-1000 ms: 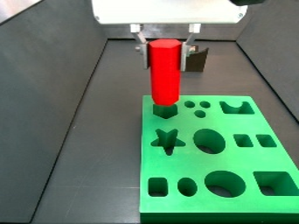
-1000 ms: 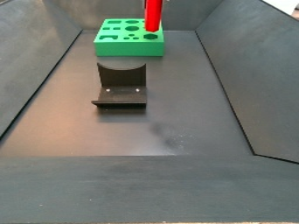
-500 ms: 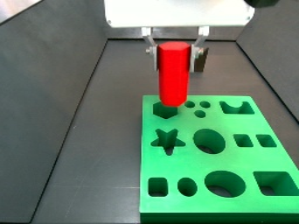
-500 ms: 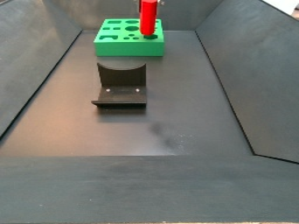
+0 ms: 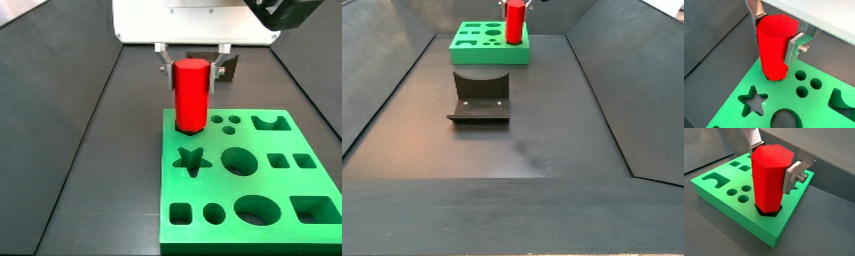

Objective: Pick up the hexagon object. Move up. Place the hexagon object on the fixture. Regrasp the hexagon object. Move to above the board. Insert the hexagon object.
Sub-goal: Insert the hexagon object.

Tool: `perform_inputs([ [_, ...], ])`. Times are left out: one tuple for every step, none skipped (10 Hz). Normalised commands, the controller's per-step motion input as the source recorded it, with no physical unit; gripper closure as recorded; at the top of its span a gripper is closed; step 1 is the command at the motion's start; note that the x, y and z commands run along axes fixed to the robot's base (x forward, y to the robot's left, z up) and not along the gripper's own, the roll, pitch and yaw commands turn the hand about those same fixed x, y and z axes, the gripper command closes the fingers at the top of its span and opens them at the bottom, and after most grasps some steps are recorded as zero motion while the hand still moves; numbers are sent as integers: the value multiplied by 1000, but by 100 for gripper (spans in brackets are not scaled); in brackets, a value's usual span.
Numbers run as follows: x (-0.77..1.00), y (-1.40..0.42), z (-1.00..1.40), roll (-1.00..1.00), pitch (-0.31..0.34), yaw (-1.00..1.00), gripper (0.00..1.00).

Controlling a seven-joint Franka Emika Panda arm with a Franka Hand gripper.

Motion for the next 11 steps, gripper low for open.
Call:
perform_inputs([
  [0,89,-129,31,-27,-89,100],
  [-9,63,-160,27,-49,-66,100],
  [-17,34,-154,23,-54,-91,100],
  [-17,0,-174,37,-57,-129,100],
  [-46,0,-151,39,-69,-151,100],
  [-43,-14,-174,36,-83,-186,100],
  [-43,0,-191,87,-61,-309,100],
  [-71,0,-211,93,-54,-271,100],
  [-51,0,-100,63,0,-154,100],
  [0,0,-66,27,0,0,100],
  [49,-54,-340,79,-71,11,100],
])
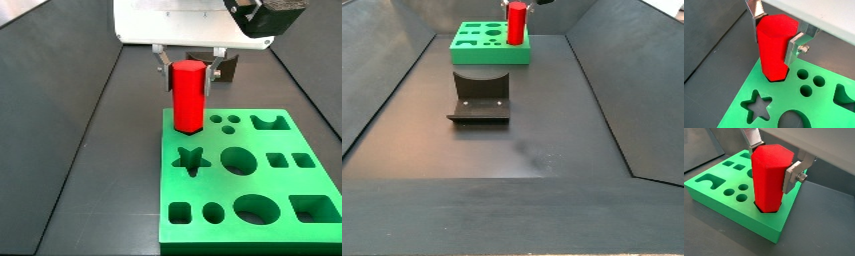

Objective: Pick up the hexagon object. Move up. Place the hexagon object on the fixture. Regrasp the hexagon object. Move to above the board. Insert the hexagon object.
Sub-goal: Insert the hexagon object.

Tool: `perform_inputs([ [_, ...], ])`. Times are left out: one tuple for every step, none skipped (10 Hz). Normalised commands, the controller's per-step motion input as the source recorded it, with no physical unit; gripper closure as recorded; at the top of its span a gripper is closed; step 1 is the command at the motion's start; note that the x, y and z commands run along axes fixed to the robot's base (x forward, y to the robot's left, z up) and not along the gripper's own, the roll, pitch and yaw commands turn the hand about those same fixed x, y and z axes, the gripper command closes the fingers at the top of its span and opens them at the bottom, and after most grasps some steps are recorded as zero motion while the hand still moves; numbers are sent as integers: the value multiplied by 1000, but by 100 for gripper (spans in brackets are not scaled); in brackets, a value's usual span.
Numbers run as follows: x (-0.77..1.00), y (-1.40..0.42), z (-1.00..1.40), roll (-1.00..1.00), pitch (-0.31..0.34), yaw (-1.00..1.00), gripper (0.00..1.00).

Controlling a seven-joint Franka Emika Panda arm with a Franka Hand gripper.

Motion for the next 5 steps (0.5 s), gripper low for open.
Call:
perform_inputs([
  [11,-40,-400,89,-109,0,100],
  [0,0,-297,51,-100,0,100],
  [9,-6,-240,29,-87,0,100],
  [151,-94,-337,63,-97,0,100],
  [317,-26,-483,109,-74,54,100],
])
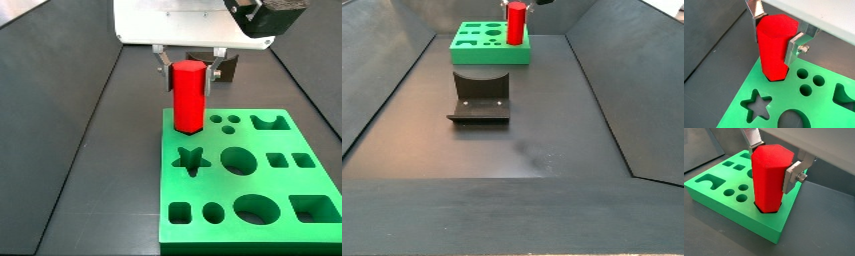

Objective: Pick up the hexagon object. Move up. Place the hexagon object on the fixture. Regrasp the hexagon object. Move to above the board. Insert the hexagon object.
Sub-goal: Insert the hexagon object.

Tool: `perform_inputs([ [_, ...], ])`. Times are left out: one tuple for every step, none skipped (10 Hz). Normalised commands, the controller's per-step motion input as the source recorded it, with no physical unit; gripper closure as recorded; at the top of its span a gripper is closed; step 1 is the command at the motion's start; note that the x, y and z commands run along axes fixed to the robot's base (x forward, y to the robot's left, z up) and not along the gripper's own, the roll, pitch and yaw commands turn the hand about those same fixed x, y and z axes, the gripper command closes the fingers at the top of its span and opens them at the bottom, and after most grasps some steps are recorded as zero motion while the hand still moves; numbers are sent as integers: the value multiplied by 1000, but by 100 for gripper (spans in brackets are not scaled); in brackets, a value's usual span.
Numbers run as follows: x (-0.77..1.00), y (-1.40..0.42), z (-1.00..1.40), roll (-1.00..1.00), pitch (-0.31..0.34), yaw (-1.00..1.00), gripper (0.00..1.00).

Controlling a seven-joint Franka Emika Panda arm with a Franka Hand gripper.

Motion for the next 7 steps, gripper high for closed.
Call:
perform_inputs([
  [206,-46,-683,200,-74,0,100],
  [169,-49,-800,221,-90,0,100],
  [31,0,-706,304,-50,0,100],
  [0,51,-466,321,0,0,100],
  [0,43,-423,297,0,0,100],
  [0,0,-437,299,0,0,100],
  [0,0,-563,391,0,-31,100],
])
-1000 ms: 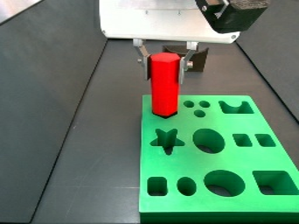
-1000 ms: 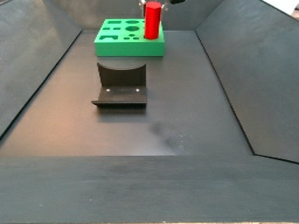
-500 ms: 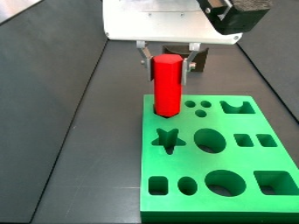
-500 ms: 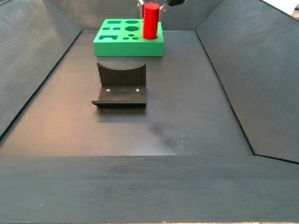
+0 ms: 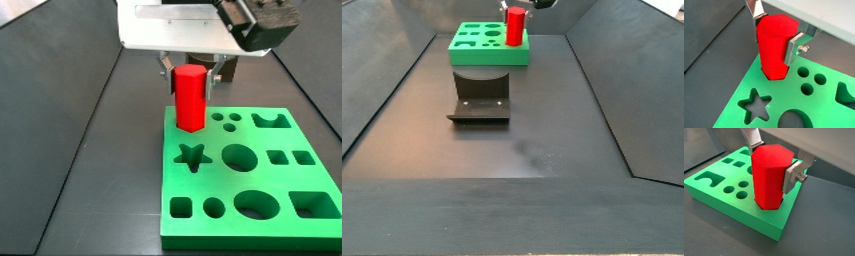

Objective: Pick up the hexagon object. Move up. Place the hexagon object on the fixture. Regrasp the hexagon object. Move to above the board. Insert the hexagon object.
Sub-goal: Insert the hexagon object.

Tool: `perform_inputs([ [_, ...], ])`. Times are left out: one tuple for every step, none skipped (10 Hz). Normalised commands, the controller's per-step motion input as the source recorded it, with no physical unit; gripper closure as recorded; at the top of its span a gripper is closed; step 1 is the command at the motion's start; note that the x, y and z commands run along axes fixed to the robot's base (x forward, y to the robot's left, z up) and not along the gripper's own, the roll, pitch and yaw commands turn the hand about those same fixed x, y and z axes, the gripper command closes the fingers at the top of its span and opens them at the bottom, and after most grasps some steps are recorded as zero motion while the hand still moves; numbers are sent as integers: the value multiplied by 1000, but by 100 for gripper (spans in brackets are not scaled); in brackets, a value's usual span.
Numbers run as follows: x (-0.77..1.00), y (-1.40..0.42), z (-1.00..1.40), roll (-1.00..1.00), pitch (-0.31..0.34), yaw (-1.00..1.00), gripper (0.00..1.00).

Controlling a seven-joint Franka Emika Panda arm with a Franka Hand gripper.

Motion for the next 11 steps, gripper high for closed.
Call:
perform_inputs([
  [180,-6,-654,369,0,-103,100],
  [243,0,-589,400,7,-191,100],
  [303,0,-666,371,0,-206,100],
  [323,0,-726,347,0,-194,100],
  [229,-9,-740,339,0,-77,100],
  [229,-17,-766,327,0,-66,100],
  [229,-29,-780,323,0,-63,100],
  [237,-37,-814,306,0,-74,100],
  [254,-43,-829,293,0,-97,100],
  [177,-9,-826,297,0,-6,100],
  [197,0,-829,299,0,-9,100],
])
